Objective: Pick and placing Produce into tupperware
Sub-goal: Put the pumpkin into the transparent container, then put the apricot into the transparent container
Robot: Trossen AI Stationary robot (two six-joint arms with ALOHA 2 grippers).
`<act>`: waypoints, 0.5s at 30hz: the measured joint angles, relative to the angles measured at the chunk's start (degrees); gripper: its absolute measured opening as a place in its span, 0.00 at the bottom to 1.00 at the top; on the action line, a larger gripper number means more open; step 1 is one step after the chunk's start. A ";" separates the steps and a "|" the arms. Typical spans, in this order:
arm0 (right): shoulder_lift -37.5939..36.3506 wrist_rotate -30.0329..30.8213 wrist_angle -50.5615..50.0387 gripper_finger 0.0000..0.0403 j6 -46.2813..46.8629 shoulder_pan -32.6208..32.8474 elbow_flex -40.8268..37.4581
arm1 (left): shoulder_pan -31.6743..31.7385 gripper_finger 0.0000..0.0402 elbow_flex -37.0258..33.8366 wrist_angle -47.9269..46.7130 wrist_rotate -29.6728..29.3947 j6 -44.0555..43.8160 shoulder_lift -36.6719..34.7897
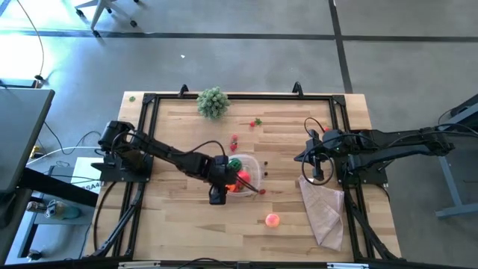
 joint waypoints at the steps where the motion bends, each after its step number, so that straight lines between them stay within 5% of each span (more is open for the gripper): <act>1: 0.00 0.00 0.00 0.00 -0.01 0.00 0.00 | -0.31 0.45 -0.01 0.00 -0.30 -0.02 0.00; 15: 0.00 0.00 0.02 0.00 0.00 0.00 0.00 | -0.52 0.45 3.42 -3.45 -3.62 1.53 -1.51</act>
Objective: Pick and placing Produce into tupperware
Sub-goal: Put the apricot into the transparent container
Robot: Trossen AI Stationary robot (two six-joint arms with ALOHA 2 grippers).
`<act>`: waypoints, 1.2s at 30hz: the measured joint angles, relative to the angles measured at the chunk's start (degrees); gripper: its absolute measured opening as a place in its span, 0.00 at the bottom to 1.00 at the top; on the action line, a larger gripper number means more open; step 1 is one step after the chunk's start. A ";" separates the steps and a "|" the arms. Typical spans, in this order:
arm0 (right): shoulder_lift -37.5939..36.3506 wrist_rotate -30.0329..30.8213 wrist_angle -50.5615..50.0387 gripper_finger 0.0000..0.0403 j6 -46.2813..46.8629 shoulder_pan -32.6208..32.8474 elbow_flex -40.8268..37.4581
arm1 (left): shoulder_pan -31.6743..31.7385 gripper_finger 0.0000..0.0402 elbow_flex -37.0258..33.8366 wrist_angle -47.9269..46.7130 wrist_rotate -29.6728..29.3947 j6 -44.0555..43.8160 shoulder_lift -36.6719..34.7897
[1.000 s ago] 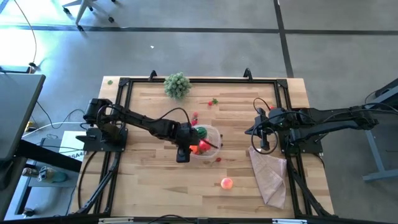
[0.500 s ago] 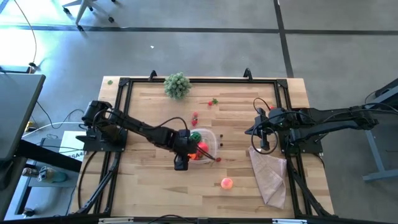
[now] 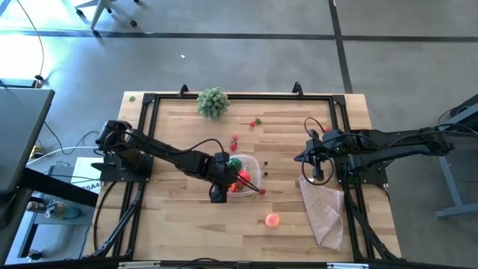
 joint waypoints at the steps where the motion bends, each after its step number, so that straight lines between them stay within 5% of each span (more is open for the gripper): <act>1: 0.00 0.00 -0.05 0.00 0.00 0.00 0.00 | 0.00 0.45 0.63 -1.03 -0.81 0.51 -0.22; 6: -0.01 0.00 0.07 0.00 0.00 0.00 0.00 | 0.84 0.45 4.01 -3.43 -6.28 4.96 -2.49; 12: -0.02 0.00 0.22 0.00 -0.02 0.00 0.02 | 7.41 0.45 4.45 -3.33 -6.07 10.60 -7.24; 28: 0.02 0.00 -0.02 0.00 0.00 0.00 0.02 | 35.56 0.45 -0.51 5.94 26.38 27.78 -8.17; 36: 0.02 -0.01 -0.02 0.00 0.00 0.00 0.02 | 41.38 0.45 -10.00 17.43 28.31 29.14 -8.15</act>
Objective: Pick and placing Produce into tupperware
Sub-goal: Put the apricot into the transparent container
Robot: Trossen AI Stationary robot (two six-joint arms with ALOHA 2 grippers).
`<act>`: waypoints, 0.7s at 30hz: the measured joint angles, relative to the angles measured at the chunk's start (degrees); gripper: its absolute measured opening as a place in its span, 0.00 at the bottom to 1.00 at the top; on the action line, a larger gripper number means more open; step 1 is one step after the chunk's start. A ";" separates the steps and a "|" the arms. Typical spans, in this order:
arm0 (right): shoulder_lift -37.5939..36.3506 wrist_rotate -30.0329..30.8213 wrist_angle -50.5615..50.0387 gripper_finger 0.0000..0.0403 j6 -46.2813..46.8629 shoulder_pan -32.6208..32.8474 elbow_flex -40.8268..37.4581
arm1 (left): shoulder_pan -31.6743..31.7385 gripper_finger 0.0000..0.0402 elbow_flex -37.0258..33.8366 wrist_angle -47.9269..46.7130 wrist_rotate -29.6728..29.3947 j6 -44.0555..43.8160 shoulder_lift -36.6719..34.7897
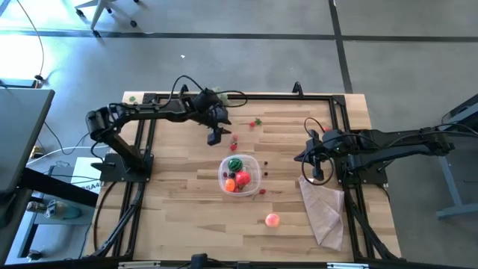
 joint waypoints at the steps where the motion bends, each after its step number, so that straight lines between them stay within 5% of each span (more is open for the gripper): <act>1: 0.00 0.01 -0.01 0.00 0.00 0.00 0.00 | -0.12 0.45 -0.83 1.78 -0.73 -0.06 0.00; 10: 0.00 0.00 0.01 0.00 -0.01 0.00 0.00 | -5.05 0.45 -3.57 5.57 -14.97 3.08 2.09; 21: 0.02 0.01 0.00 0.00 0.00 0.00 0.00 | -5.69 0.45 -3.57 9.48 -12.79 3.03 6.49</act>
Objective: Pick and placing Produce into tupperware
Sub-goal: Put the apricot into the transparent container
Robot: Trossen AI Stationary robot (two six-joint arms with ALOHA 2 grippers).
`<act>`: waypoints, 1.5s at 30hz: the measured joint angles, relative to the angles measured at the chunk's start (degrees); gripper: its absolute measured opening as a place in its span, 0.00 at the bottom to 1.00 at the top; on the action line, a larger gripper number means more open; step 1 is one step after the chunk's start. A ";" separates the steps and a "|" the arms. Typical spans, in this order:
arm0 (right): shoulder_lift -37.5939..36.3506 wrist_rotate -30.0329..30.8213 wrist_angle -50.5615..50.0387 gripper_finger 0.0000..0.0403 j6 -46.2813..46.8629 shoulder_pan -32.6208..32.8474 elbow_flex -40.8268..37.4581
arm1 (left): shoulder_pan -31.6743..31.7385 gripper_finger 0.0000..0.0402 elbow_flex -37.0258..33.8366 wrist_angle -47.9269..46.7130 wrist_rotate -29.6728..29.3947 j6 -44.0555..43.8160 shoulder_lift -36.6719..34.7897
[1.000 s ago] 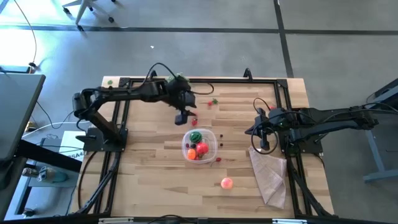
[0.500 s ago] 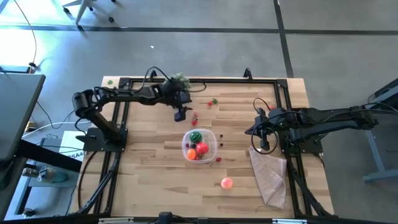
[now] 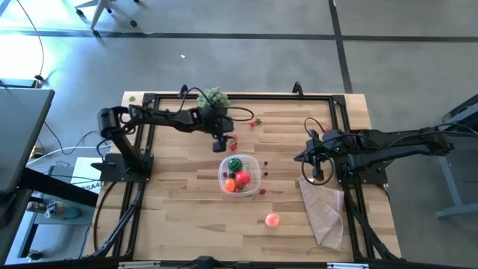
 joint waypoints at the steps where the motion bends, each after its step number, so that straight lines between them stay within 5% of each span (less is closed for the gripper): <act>1: 0.00 0.00 -0.01 0.00 0.00 0.00 0.00 | -0.02 0.45 0.02 0.34 0.09 0.00 0.32; 29: 0.00 0.00 0.01 0.00 0.00 0.00 0.00 | 3.28 0.45 0.07 1.59 5.46 -2.35 4.28; 45: 0.00 0.00 -0.01 0.00 0.00 0.00 0.00 | 2.54 0.45 0.07 3.16 3.74 -2.45 7.99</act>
